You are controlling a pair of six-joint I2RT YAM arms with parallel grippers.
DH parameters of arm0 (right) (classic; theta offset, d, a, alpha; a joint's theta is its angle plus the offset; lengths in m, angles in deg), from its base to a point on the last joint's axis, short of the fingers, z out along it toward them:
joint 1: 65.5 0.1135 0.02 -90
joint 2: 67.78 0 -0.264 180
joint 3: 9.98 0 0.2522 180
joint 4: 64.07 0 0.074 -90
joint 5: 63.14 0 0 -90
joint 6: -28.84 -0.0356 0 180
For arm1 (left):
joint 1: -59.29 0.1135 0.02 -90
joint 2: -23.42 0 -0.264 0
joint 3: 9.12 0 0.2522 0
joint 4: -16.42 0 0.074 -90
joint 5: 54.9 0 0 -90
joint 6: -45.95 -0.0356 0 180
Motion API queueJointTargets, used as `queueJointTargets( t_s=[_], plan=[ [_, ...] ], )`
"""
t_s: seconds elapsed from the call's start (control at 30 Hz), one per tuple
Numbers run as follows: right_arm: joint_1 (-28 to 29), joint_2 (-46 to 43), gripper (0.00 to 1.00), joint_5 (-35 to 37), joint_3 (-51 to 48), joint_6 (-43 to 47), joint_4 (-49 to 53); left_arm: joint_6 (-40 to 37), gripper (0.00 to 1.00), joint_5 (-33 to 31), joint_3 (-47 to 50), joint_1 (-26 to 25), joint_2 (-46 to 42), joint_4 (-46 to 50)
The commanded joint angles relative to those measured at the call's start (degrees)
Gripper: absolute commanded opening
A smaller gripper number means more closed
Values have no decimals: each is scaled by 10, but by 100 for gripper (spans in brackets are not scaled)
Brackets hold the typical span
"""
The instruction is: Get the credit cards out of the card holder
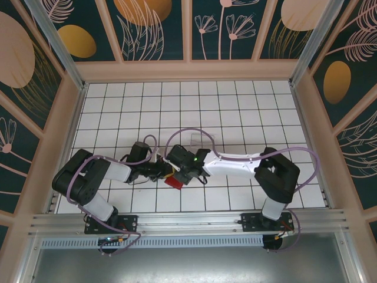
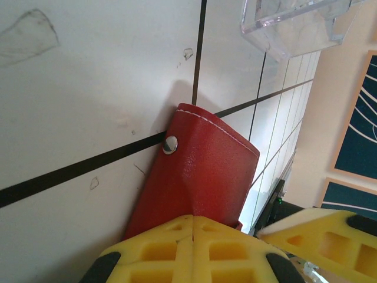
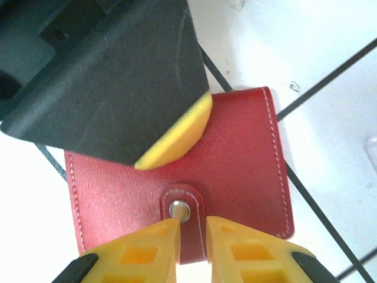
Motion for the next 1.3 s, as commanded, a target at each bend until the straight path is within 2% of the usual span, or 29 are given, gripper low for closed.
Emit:
queueJointTargets(
  t_s=[0.0, 0.1, 0.2, 0.27, 0.37, 0.77, 0.97, 1.27],
  plan=[
    [-4, -37, 18, 17, -17, -9, 8, -24, 4, -73, 28, -6, 37, 87],
    [-7, -50, 19, 12, -25, -16, 6, -21, 4, -75, 27, -6, 36, 89],
    [-11, -42, 29, -11, -12, -25, 10, -20, 3, -74, 25, -6, 32, 92],
    [-11, -26, 40, -29, 5, -28, 23, -23, 3, -74, 23, -6, 30, 95],
    [-10, 2, 47, -30, 32, -32, 53, -28, 3, -72, 21, -6, 28, 99],
    [-7, 70, 54, -11, 90, -36, 110, -42, 3, -67, 18, -6, 24, 118],
    [-1, 84, 53, -17, 99, -30, 107, -49, 3, -65, 12, -6, 26, 129],
    [4, 115, 50, 13, 106, -16, 106, -51, 3, -68, 5, -6, 29, 137]
  ],
)
